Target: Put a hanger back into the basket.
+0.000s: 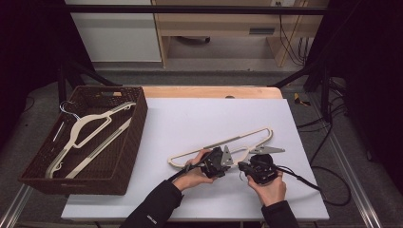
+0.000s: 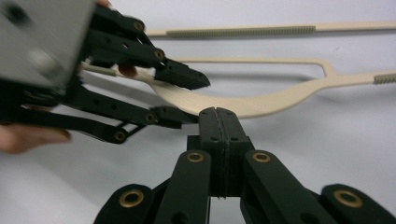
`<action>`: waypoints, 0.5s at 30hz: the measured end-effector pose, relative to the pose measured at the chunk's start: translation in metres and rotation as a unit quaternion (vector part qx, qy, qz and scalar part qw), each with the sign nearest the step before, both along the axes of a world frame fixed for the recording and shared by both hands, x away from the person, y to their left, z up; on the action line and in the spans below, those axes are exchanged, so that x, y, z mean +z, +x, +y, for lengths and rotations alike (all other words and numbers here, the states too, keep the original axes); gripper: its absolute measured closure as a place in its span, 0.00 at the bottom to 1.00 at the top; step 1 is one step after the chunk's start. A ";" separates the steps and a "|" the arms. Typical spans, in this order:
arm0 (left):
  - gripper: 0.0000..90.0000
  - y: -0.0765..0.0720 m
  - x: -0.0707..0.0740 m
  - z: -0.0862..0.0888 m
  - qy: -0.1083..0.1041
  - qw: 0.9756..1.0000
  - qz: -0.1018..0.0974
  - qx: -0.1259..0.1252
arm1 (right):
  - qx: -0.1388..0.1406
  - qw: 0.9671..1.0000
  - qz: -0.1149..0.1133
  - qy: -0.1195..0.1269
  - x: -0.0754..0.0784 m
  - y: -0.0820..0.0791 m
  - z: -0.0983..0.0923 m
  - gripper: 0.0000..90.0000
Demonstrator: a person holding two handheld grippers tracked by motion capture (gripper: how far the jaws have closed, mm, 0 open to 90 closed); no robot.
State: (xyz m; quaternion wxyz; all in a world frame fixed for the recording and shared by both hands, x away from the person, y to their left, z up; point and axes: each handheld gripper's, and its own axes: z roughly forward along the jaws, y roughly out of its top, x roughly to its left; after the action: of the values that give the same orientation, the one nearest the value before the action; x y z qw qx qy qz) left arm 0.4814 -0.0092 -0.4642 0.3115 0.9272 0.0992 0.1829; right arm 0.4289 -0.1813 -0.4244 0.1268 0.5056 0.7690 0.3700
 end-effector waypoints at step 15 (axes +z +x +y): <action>0.81 0.006 0.024 0.021 -0.042 0.999 -0.022 0.020 | -0.015 0.991 -0.128 0.032 0.027 -0.010 -0.032 0.68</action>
State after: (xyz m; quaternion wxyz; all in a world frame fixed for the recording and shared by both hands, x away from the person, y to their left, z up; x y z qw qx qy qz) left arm 0.4871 0.0114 -0.4398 0.3486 0.9069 0.1180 0.2049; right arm 0.4192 -0.2137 -0.3976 0.2135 0.4698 0.7264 0.4539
